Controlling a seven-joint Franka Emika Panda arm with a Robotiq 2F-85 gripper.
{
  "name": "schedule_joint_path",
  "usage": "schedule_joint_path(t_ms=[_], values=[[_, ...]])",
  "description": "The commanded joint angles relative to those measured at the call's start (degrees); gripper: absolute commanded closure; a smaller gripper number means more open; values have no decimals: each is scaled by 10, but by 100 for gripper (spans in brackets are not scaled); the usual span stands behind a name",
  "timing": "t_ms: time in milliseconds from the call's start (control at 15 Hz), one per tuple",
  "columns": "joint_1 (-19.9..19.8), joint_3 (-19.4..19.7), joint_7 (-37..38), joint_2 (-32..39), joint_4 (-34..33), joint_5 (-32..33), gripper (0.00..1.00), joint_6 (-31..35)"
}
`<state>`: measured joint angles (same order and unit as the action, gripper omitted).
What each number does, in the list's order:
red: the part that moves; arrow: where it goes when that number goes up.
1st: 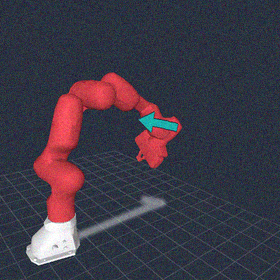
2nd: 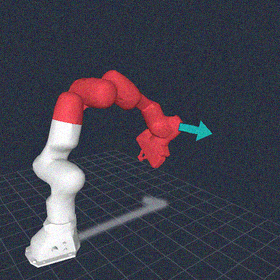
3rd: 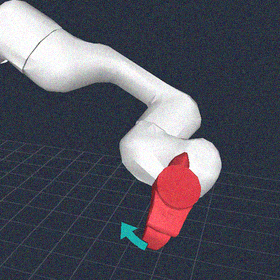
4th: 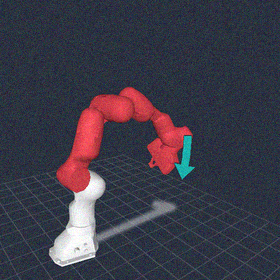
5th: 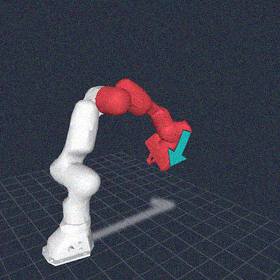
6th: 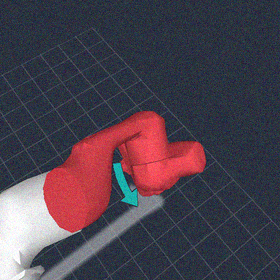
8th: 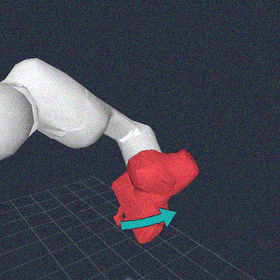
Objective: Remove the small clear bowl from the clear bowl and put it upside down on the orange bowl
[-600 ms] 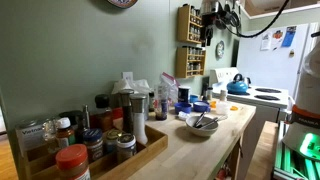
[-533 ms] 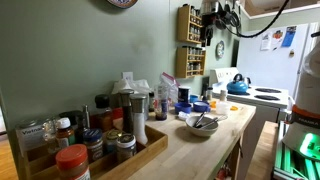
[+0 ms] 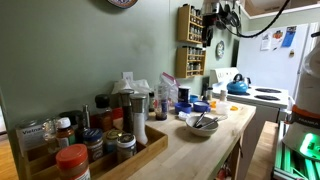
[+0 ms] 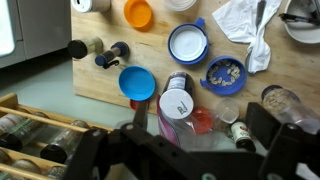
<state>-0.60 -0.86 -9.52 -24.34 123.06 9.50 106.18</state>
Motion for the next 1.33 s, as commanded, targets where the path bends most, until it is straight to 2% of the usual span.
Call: schedule_joint_path(t_ms=[0,200,333,467,533,867,1267], values=[[8,58,-97,-59,101,-20,0,45],[-2,89,-151,-86,160,-6,0,46],[-15,84,-127,-84,197,22,0,38],[-15,79,-104,-64,222,16,0,34],[-11,87,-123,-63,189,8,0,26],[-6,88,-127,-65,195,1,0,37],[3,192,-310,-71,302,-108,0,122]])
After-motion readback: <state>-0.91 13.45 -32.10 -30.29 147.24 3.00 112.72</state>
